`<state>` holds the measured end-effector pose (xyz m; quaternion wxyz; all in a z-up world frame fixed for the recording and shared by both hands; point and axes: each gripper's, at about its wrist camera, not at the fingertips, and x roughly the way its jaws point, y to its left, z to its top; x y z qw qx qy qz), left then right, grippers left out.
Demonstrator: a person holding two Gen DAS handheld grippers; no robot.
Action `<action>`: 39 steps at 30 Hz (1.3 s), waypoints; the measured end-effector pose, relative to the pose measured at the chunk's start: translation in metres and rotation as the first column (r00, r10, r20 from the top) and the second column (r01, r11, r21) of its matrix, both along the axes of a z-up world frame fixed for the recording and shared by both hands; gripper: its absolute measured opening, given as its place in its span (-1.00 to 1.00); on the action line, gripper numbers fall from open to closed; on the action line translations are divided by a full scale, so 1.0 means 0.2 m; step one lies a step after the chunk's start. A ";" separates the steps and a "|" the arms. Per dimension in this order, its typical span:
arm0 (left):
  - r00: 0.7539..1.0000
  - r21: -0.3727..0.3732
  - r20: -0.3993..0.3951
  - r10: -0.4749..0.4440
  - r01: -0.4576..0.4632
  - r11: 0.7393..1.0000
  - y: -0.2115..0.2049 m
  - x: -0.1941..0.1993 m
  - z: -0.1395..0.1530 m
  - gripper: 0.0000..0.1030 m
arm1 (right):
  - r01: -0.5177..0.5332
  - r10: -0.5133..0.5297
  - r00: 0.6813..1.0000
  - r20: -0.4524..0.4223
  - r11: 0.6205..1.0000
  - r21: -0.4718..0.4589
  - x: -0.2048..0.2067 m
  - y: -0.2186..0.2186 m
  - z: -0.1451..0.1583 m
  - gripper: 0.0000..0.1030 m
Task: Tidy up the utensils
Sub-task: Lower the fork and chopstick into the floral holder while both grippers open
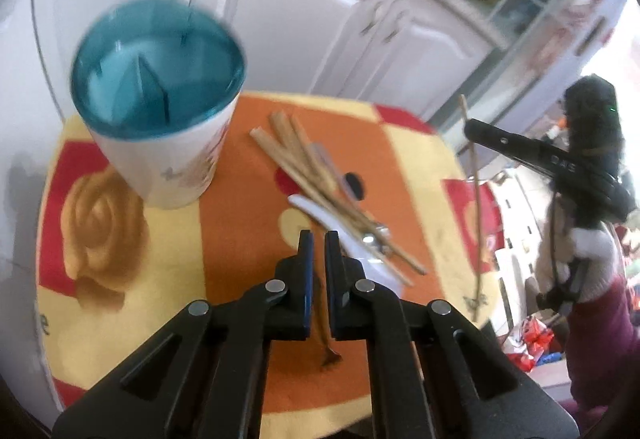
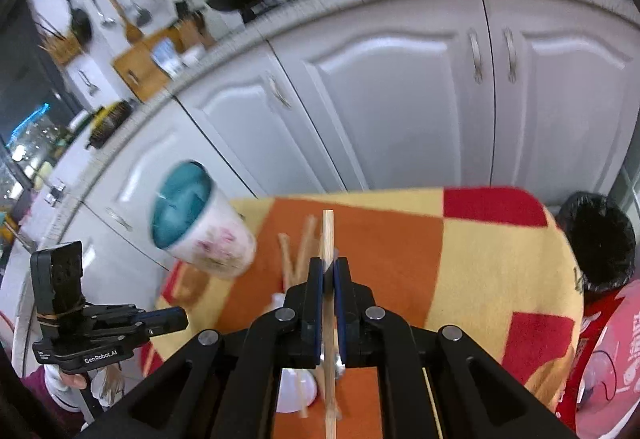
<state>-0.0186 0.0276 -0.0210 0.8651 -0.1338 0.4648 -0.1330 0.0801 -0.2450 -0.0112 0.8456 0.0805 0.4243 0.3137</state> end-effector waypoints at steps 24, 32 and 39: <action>0.981 0.190 -0.177 0.081 -0.046 0.981 -0.15 0.21 -0.48 -0.85 | -0.023 0.016 0.991 0.132 0.999 0.050 -0.18 -0.02 0.32 -0.91; 0.992 0.040 -0.111 0.058 -0.054 0.998 -0.01 0.07 -0.24 -0.90 | -0.058 0.039 0.985 0.170 0.993 0.106 -0.19 0.00 0.44 -0.91; 0.998 0.017 0.057 0.042 -0.043 0.999 0.11 -0.11 0.15 -0.91 | -0.099 0.067 0.974 0.218 0.985 0.139 -0.17 0.13 0.56 -0.91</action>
